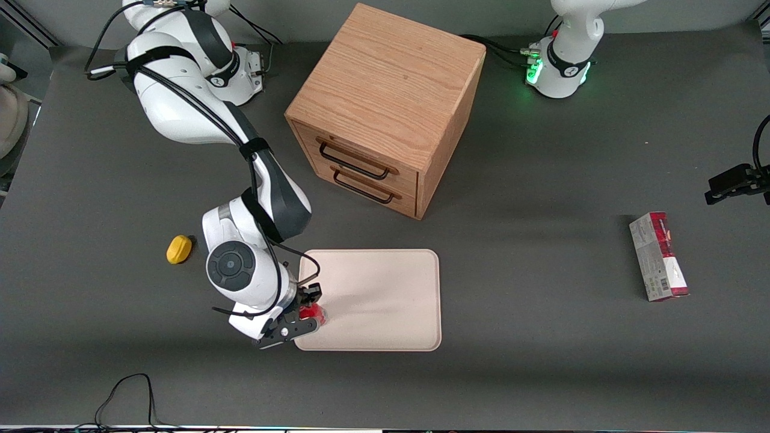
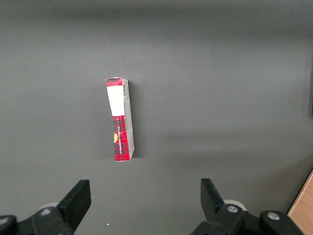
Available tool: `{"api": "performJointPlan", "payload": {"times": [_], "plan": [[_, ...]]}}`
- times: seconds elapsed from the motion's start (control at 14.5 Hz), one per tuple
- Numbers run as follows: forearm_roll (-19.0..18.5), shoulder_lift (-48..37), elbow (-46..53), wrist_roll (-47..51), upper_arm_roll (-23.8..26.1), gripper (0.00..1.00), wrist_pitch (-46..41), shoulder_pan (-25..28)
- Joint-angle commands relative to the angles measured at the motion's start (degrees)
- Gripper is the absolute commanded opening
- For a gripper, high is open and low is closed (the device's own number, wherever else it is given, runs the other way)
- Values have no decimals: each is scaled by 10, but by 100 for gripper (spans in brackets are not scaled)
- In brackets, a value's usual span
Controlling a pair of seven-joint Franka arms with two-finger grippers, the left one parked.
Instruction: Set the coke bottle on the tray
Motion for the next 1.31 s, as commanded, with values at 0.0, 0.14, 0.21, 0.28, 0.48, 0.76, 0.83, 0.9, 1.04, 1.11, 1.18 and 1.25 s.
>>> {"api": "performJointPlan", "payload": {"times": [0.0, 0.14, 0.21, 0.28, 0.48, 0.76, 0.83, 0.9, 1.04, 1.11, 1.18, 1.25], "plan": [[-10, 2, 13, -2, 1, 100, 2, 2], [-9, -8, 13, 4, 0, 100, -4, 2], [-9, -21, 13, 9, 0, 100, -13, 3], [-8, -30, 13, 11, 0, 100, -27, 2], [-6, -71, 12, 12, -1, 100, -97, 1], [-5, -138, 12, 22, -4, 100, -208, -7], [-6, -154, 12, 26, -5, 100, -236, -8], [-5, -171, 9, 24, -15, 100, -254, -6], [-4, -221, -31, 21, -44, 100, -260, -1], [-3, -244, -57, 18, -48, 100, -260, -4], [-3, -271, -82, 17, -52, 100, -260, -7], [-3, -296, -105, 15, -54, 100, -262, -15]]}}
